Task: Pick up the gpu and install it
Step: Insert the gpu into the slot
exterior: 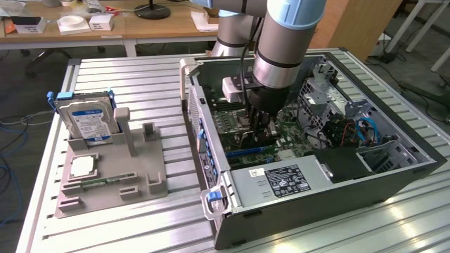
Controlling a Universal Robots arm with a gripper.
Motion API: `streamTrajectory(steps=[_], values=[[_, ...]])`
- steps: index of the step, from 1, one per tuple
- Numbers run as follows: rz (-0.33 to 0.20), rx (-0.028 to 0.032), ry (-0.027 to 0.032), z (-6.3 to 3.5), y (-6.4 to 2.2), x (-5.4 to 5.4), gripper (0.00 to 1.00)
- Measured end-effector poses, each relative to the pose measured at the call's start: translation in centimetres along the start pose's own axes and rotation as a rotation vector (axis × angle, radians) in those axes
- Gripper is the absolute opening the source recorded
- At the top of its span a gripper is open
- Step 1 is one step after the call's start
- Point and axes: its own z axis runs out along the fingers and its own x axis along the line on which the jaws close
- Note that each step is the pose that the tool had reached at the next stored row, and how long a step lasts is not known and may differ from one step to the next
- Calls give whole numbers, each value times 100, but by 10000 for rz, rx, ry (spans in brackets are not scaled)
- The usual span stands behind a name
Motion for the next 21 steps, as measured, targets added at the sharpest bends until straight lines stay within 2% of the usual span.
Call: streamTrajectory(steps=[3, 7, 14, 18, 21], values=[[0, 4, -1, 1, 0, 0, 27], [-2, 57, -5, 0, -1, -1, 27], [-2, 69, -1, 0, 7, 0, 27], [-1, 124, -3, 1, 7, 0, 27], [-3, 128, -3, 1, 8, 0, 27]])
